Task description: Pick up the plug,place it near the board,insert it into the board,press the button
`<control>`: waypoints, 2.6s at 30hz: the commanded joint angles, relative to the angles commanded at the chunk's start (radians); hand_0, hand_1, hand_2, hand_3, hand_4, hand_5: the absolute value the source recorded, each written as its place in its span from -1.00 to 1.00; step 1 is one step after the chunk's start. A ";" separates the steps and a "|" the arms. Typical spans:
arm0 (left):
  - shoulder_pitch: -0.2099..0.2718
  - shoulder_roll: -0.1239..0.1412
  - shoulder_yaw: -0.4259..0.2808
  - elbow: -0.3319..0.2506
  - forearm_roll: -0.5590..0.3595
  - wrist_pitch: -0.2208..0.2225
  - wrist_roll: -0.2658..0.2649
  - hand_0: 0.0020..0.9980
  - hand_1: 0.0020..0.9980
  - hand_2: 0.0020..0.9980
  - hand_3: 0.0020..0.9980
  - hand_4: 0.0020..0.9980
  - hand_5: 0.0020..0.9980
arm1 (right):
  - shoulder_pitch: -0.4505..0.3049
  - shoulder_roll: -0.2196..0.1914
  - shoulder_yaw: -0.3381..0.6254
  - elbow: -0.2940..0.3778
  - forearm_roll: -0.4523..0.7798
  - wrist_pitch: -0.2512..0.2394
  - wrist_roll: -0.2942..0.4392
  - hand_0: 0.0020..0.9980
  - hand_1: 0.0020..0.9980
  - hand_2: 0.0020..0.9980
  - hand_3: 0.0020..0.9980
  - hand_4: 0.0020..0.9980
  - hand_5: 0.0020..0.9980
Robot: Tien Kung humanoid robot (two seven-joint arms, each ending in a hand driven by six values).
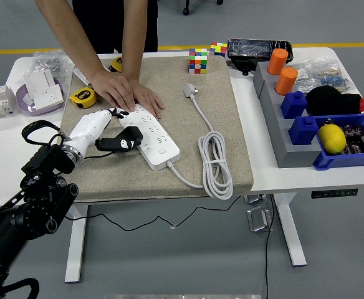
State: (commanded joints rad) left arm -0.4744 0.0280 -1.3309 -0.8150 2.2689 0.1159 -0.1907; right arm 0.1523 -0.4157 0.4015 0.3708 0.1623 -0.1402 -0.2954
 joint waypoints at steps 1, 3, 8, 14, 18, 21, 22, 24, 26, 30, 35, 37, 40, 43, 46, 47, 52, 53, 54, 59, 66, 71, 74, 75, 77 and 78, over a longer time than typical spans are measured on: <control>0.007 -0.002 -0.009 -0.018 -0.006 -0.005 -0.001 0.59 0.82 0.69 0.72 1.00 0.67 | -0.001 0.000 0.000 0.000 0.000 0.000 0.000 0.62 0.54 0.51 0.56 1.00 1.00; 0.021 -0.005 -0.023 -0.054 -0.057 -0.007 -0.002 0.59 0.82 0.69 0.72 1.00 0.67 | -0.003 0.001 -0.001 0.000 0.001 0.000 0.000 0.62 0.54 0.51 0.56 1.00 1.00; 0.058 -0.015 -0.061 -0.144 -0.200 0.023 -0.001 0.73 0.90 0.86 0.81 1.00 1.00 | -0.005 0.003 -0.001 0.001 -0.002 -0.001 0.001 0.62 0.54 0.51 0.56 1.00 1.00; 0.147 -0.024 -0.081 -0.305 -0.388 0.067 0.066 0.80 0.94 0.88 0.85 1.00 1.00 | -0.010 0.009 -0.003 0.001 -0.004 -0.002 0.003 0.62 0.54 0.51 0.56 1.00 1.00; 0.221 -0.016 -0.069 -0.439 -0.541 0.057 0.114 0.87 0.97 0.91 0.86 1.00 1.00 | -0.012 0.012 -0.004 0.001 -0.004 -0.001 0.004 0.62 0.54 0.51 0.56 1.00 1.00; 0.269 -0.005 -0.046 -0.516 -0.649 0.033 0.137 0.87 0.97 0.91 0.86 1.00 1.00 | -0.013 0.012 -0.004 0.001 -0.004 -0.001 0.004 0.62 0.54 0.51 0.56 1.00 1.00; 0.287 -0.004 -0.040 -0.542 -0.689 0.024 0.144 0.87 0.97 0.91 0.86 1.00 1.00 | -0.013 0.012 -0.002 0.001 -0.004 -0.002 0.005 0.62 0.54 0.51 0.56 1.00 1.00; 0.323 -0.006 -0.029 -0.587 -0.760 0.010 0.153 0.92 0.96 0.91 0.87 1.00 1.00 | -0.013 0.012 0.002 0.001 -0.006 -0.002 0.006 0.62 0.54 0.51 0.56 1.00 1.00; 0.351 -0.008 -0.020 -0.617 -0.800 -0.007 0.159 0.92 0.96 0.91 0.87 1.00 1.00 | -0.013 0.013 0.005 0.001 -0.008 -0.003 0.006 0.62 0.54 0.51 0.56 1.00 1.00; 0.392 -0.004 0.001 -0.635 -0.804 -0.057 0.161 0.89 0.93 0.82 0.78 1.00 1.00 | -0.014 0.014 0.009 0.001 -0.008 -0.003 0.007 0.62 0.54 0.51 0.56 1.00 1.00; 0.405 0.001 0.009 -0.595 -0.766 -0.102 0.163 0.89 0.93 0.82 0.78 1.00 1.00 | -0.014 0.016 0.012 0.001 -0.009 -0.003 0.008 0.62 0.54 0.51 0.56 1.00 1.00; 0.405 0.001 0.013 -0.582 -0.747 -0.117 0.167 0.89 0.90 0.79 0.73 1.00 1.00 | -0.014 0.016 0.013 0.001 -0.008 -0.003 0.008 0.62 0.54 0.51 0.56 1.00 1.00; 0.402 -0.001 0.019 -0.562 -0.725 -0.122 0.169 0.89 0.90 0.79 0.73 1.00 1.00 | -0.012 0.015 0.014 0.001 -0.009 -0.003 0.009 0.62 0.54 0.51 0.56 1.00 1.00; 0.398 -0.003 0.022 -0.548 -0.702 -0.121 0.169 0.89 0.90 0.78 0.73 1.00 1.00 | -0.011 0.015 0.015 0.001 -0.009 -0.004 0.009 0.62 0.54 0.51 0.56 1.00 1.00; 0.397 -0.004 0.028 -0.538 -0.683 -0.119 0.170 0.89 0.90 0.78 0.73 1.00 1.00 | -0.013 0.014 0.016 0.001 -0.009 -0.004 0.009 0.62 0.54 0.51 0.56 1.00 1.00; 0.396 -0.005 0.029 -0.532 -0.669 -0.118 0.171 0.89 0.90 0.78 0.73 1.00 1.00 | -0.014 0.014 0.015 0.000 -0.007 -0.004 0.009 0.62 0.54 0.51 0.56 1.00 1.00; 0.386 -0.010 0.034 -0.499 -0.622 -0.110 0.169 0.91 0.90 0.79 0.73 1.00 1.00 | -0.015 0.013 0.016 -0.001 -0.007 -0.005 0.009 0.62 0.54 0.51 0.56 1.00 1.00; 0.384 -0.010 0.036 -0.495 -0.618 -0.109 0.168 0.91 0.90 0.79 0.73 1.00 1.00 | -0.014 0.012 0.016 -0.001 -0.007 -0.005 0.009 0.62 0.54 0.51 0.56 1.00 1.00; 0.380 -0.010 0.039 -0.490 -0.610 -0.108 0.167 0.92 0.91 0.79 0.74 1.00 1.00 | -0.014 0.012 0.017 -0.001 -0.008 -0.006 0.009 0.62 0.54 0.51 0.56 1.00 1.00; 0.361 -0.015 0.054 -0.473 -0.585 -0.105 0.166 0.92 0.91 0.79 0.74 1.00 1.00 | -0.012 0.012 0.019 -0.002 -0.008 -0.007 0.010 0.62 0.54 0.51 0.56 1.00 1.00; 0.321 -0.014 0.090 -0.448 -0.564 -0.103 0.164 0.94 0.90 0.79 0.74 1.00 1.00 | -0.008 0.009 0.018 -0.002 -0.007 -0.008 0.011 0.62 0.54 0.51 0.56 1.00 1.00; 0.302 -0.013 0.114 -0.441 -0.547 -0.102 0.162 0.94 0.90 0.79 0.74 1.00 1.00 | -0.007 0.009 0.018 -0.003 -0.006 -0.010 0.011 0.62 0.54 0.51 0.56 1.00 1.00; 0.294 -0.016 0.125 -0.443 -0.514 -0.098 0.158 0.95 0.90 0.79 0.74 1.00 1.00 | -0.007 0.008 0.019 -0.003 -0.005 -0.011 0.012 0.62 0.54 0.51 0.56 1.00 1.00; 0.292 -0.016 0.127 -0.444 -0.506 -0.097 0.157 0.95 0.90 0.79 0.74 1.00 1.00 | -0.007 0.008 0.018 -0.003 -0.004 -0.011 0.012 0.62 0.54 0.51 0.56 1.00 1.00; 0.287 -0.017 0.133 -0.444 -0.492 -0.097 0.156 0.95 0.90 0.79 0.74 1.00 1.00 | -0.006 0.008 0.018 -0.004 -0.004 -0.012 0.012 0.62 0.54 0.51 0.56 1.00 1.00; 0.285 -0.017 0.135 -0.443 -0.484 -0.096 0.155 0.95 0.89 0.79 0.74 1.00 1.00 | -0.006 0.007 0.019 -0.003 -0.005 -0.012 0.012 0.62 0.54 0.51 0.56 1.00 1.00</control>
State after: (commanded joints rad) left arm -0.1896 0.0110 -1.1958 -1.2582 1.7845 0.0196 -0.0358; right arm 0.1461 -0.4083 0.4209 0.3674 0.1577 -0.1522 -0.2829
